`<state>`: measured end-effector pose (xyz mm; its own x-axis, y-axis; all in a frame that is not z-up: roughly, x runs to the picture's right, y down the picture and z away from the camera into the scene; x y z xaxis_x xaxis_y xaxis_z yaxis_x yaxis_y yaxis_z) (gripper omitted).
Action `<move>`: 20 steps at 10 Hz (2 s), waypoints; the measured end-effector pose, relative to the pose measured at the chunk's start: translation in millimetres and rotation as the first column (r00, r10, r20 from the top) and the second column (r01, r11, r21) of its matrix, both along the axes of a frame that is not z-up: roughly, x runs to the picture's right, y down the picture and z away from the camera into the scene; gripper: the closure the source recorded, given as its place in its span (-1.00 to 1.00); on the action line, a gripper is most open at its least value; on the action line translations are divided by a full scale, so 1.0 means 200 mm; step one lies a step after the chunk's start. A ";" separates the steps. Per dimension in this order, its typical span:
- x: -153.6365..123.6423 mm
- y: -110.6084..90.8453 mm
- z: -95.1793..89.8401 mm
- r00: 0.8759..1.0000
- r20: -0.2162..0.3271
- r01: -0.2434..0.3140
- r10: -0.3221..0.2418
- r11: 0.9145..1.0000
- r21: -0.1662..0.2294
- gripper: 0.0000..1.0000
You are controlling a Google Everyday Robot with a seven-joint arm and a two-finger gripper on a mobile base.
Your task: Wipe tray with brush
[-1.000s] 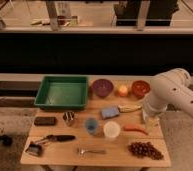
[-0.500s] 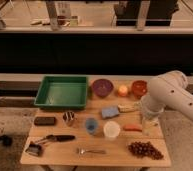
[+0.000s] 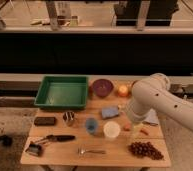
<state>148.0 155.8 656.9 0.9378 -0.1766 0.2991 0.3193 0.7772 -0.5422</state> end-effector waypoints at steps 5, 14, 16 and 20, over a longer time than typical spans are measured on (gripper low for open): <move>-0.21 0.05 -0.02 0.998 0.044 0.050 -0.050 0.999 0.002 -0.60; -0.76 0.16 -0.09 0.975 0.166 0.150 -0.149 0.989 0.010 -0.60; -0.81 0.20 -0.12 0.969 0.188 0.164 -0.163 0.986 0.010 -0.60; -1.07 0.22 -0.11 0.961 0.229 0.158 -0.157 0.987 0.017 -0.60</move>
